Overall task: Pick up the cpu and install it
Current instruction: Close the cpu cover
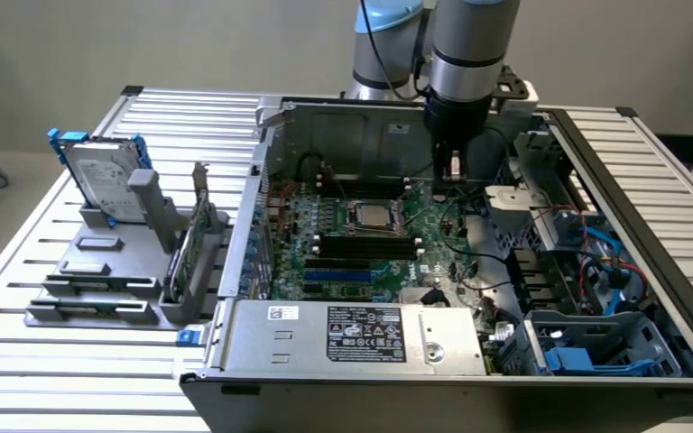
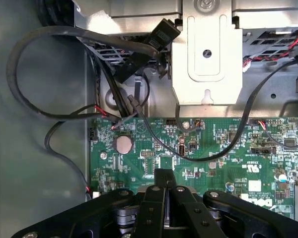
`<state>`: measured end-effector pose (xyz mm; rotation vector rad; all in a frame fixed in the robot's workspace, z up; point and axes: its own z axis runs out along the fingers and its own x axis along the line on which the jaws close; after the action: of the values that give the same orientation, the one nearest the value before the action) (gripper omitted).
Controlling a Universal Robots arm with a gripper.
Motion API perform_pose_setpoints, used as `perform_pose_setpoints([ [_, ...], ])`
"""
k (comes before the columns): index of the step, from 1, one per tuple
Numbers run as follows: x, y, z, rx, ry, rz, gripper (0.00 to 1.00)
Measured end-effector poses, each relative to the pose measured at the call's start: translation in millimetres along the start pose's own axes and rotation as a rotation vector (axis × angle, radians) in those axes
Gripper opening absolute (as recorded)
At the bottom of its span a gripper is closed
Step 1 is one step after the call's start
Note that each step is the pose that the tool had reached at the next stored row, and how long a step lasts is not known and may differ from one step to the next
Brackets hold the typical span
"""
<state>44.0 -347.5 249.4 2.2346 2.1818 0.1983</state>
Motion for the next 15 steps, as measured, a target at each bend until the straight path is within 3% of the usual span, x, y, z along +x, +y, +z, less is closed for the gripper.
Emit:
perform_pose_setpoints([
  [5,-0.7,1.2,8.9,-0.0005,0.0002,0.000,0.11],
  [6,-0.7,1.3,9.1,0.0021,-0.0001,0.000,0.11],
  [7,-0.7,1.3,9.1,0.0095,-0.0005,0.002,0.11],
  [11,-0.7,1.2,9.0,0.0562,-0.0019,0.006,0.11],
  [13,-0.6,1.3,8.0,0.0705,-0.0023,0.008,0.11],
  [15,-0.4,1.5,6.4,0.0794,-0.0024,0.009,0.11],
])
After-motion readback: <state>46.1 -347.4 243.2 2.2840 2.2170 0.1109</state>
